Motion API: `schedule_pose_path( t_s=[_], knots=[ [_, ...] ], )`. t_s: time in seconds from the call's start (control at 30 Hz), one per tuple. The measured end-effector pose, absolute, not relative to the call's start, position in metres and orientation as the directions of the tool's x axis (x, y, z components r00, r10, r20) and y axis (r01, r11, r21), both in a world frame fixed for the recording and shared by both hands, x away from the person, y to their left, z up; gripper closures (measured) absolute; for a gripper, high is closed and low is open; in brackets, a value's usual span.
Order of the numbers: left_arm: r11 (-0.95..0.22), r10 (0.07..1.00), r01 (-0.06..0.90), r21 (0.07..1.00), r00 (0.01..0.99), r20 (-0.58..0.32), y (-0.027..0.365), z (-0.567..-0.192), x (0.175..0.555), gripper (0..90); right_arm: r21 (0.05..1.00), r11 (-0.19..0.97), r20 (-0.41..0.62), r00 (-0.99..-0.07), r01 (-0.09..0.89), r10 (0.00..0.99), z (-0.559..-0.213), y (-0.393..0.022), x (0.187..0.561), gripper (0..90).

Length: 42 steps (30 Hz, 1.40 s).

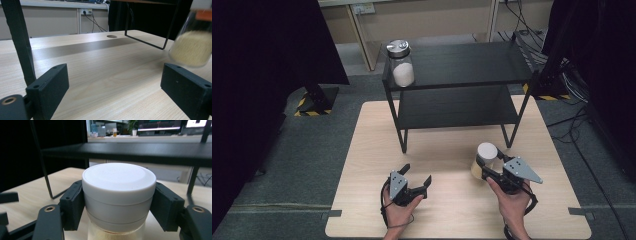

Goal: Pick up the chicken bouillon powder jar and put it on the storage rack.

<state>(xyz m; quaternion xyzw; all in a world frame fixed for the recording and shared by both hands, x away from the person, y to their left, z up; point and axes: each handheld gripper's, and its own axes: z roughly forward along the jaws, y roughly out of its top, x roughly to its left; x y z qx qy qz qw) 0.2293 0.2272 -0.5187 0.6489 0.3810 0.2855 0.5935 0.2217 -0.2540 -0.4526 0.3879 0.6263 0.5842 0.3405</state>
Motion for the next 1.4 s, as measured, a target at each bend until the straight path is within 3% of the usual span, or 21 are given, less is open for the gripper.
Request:
schedule_pose_path(
  t_s=[1.03,1.4],
  knots=[
    [0.009,0.839,0.155,0.988,0.537,-0.092,0.226,-0.52,0.228,7.4,0.996,-0.009,-0.026,-0.362,-0.093,0.932,-0.364,-0.266,0.217,34.0],
    [0.01,0.84,0.156,0.988,0.535,-0.093,0.226,-0.52,0.228,7.4,0.993,-0.01,-0.03,-0.341,-0.114,0.94,-0.344,-0.262,0.221,34.0]
  ],
)
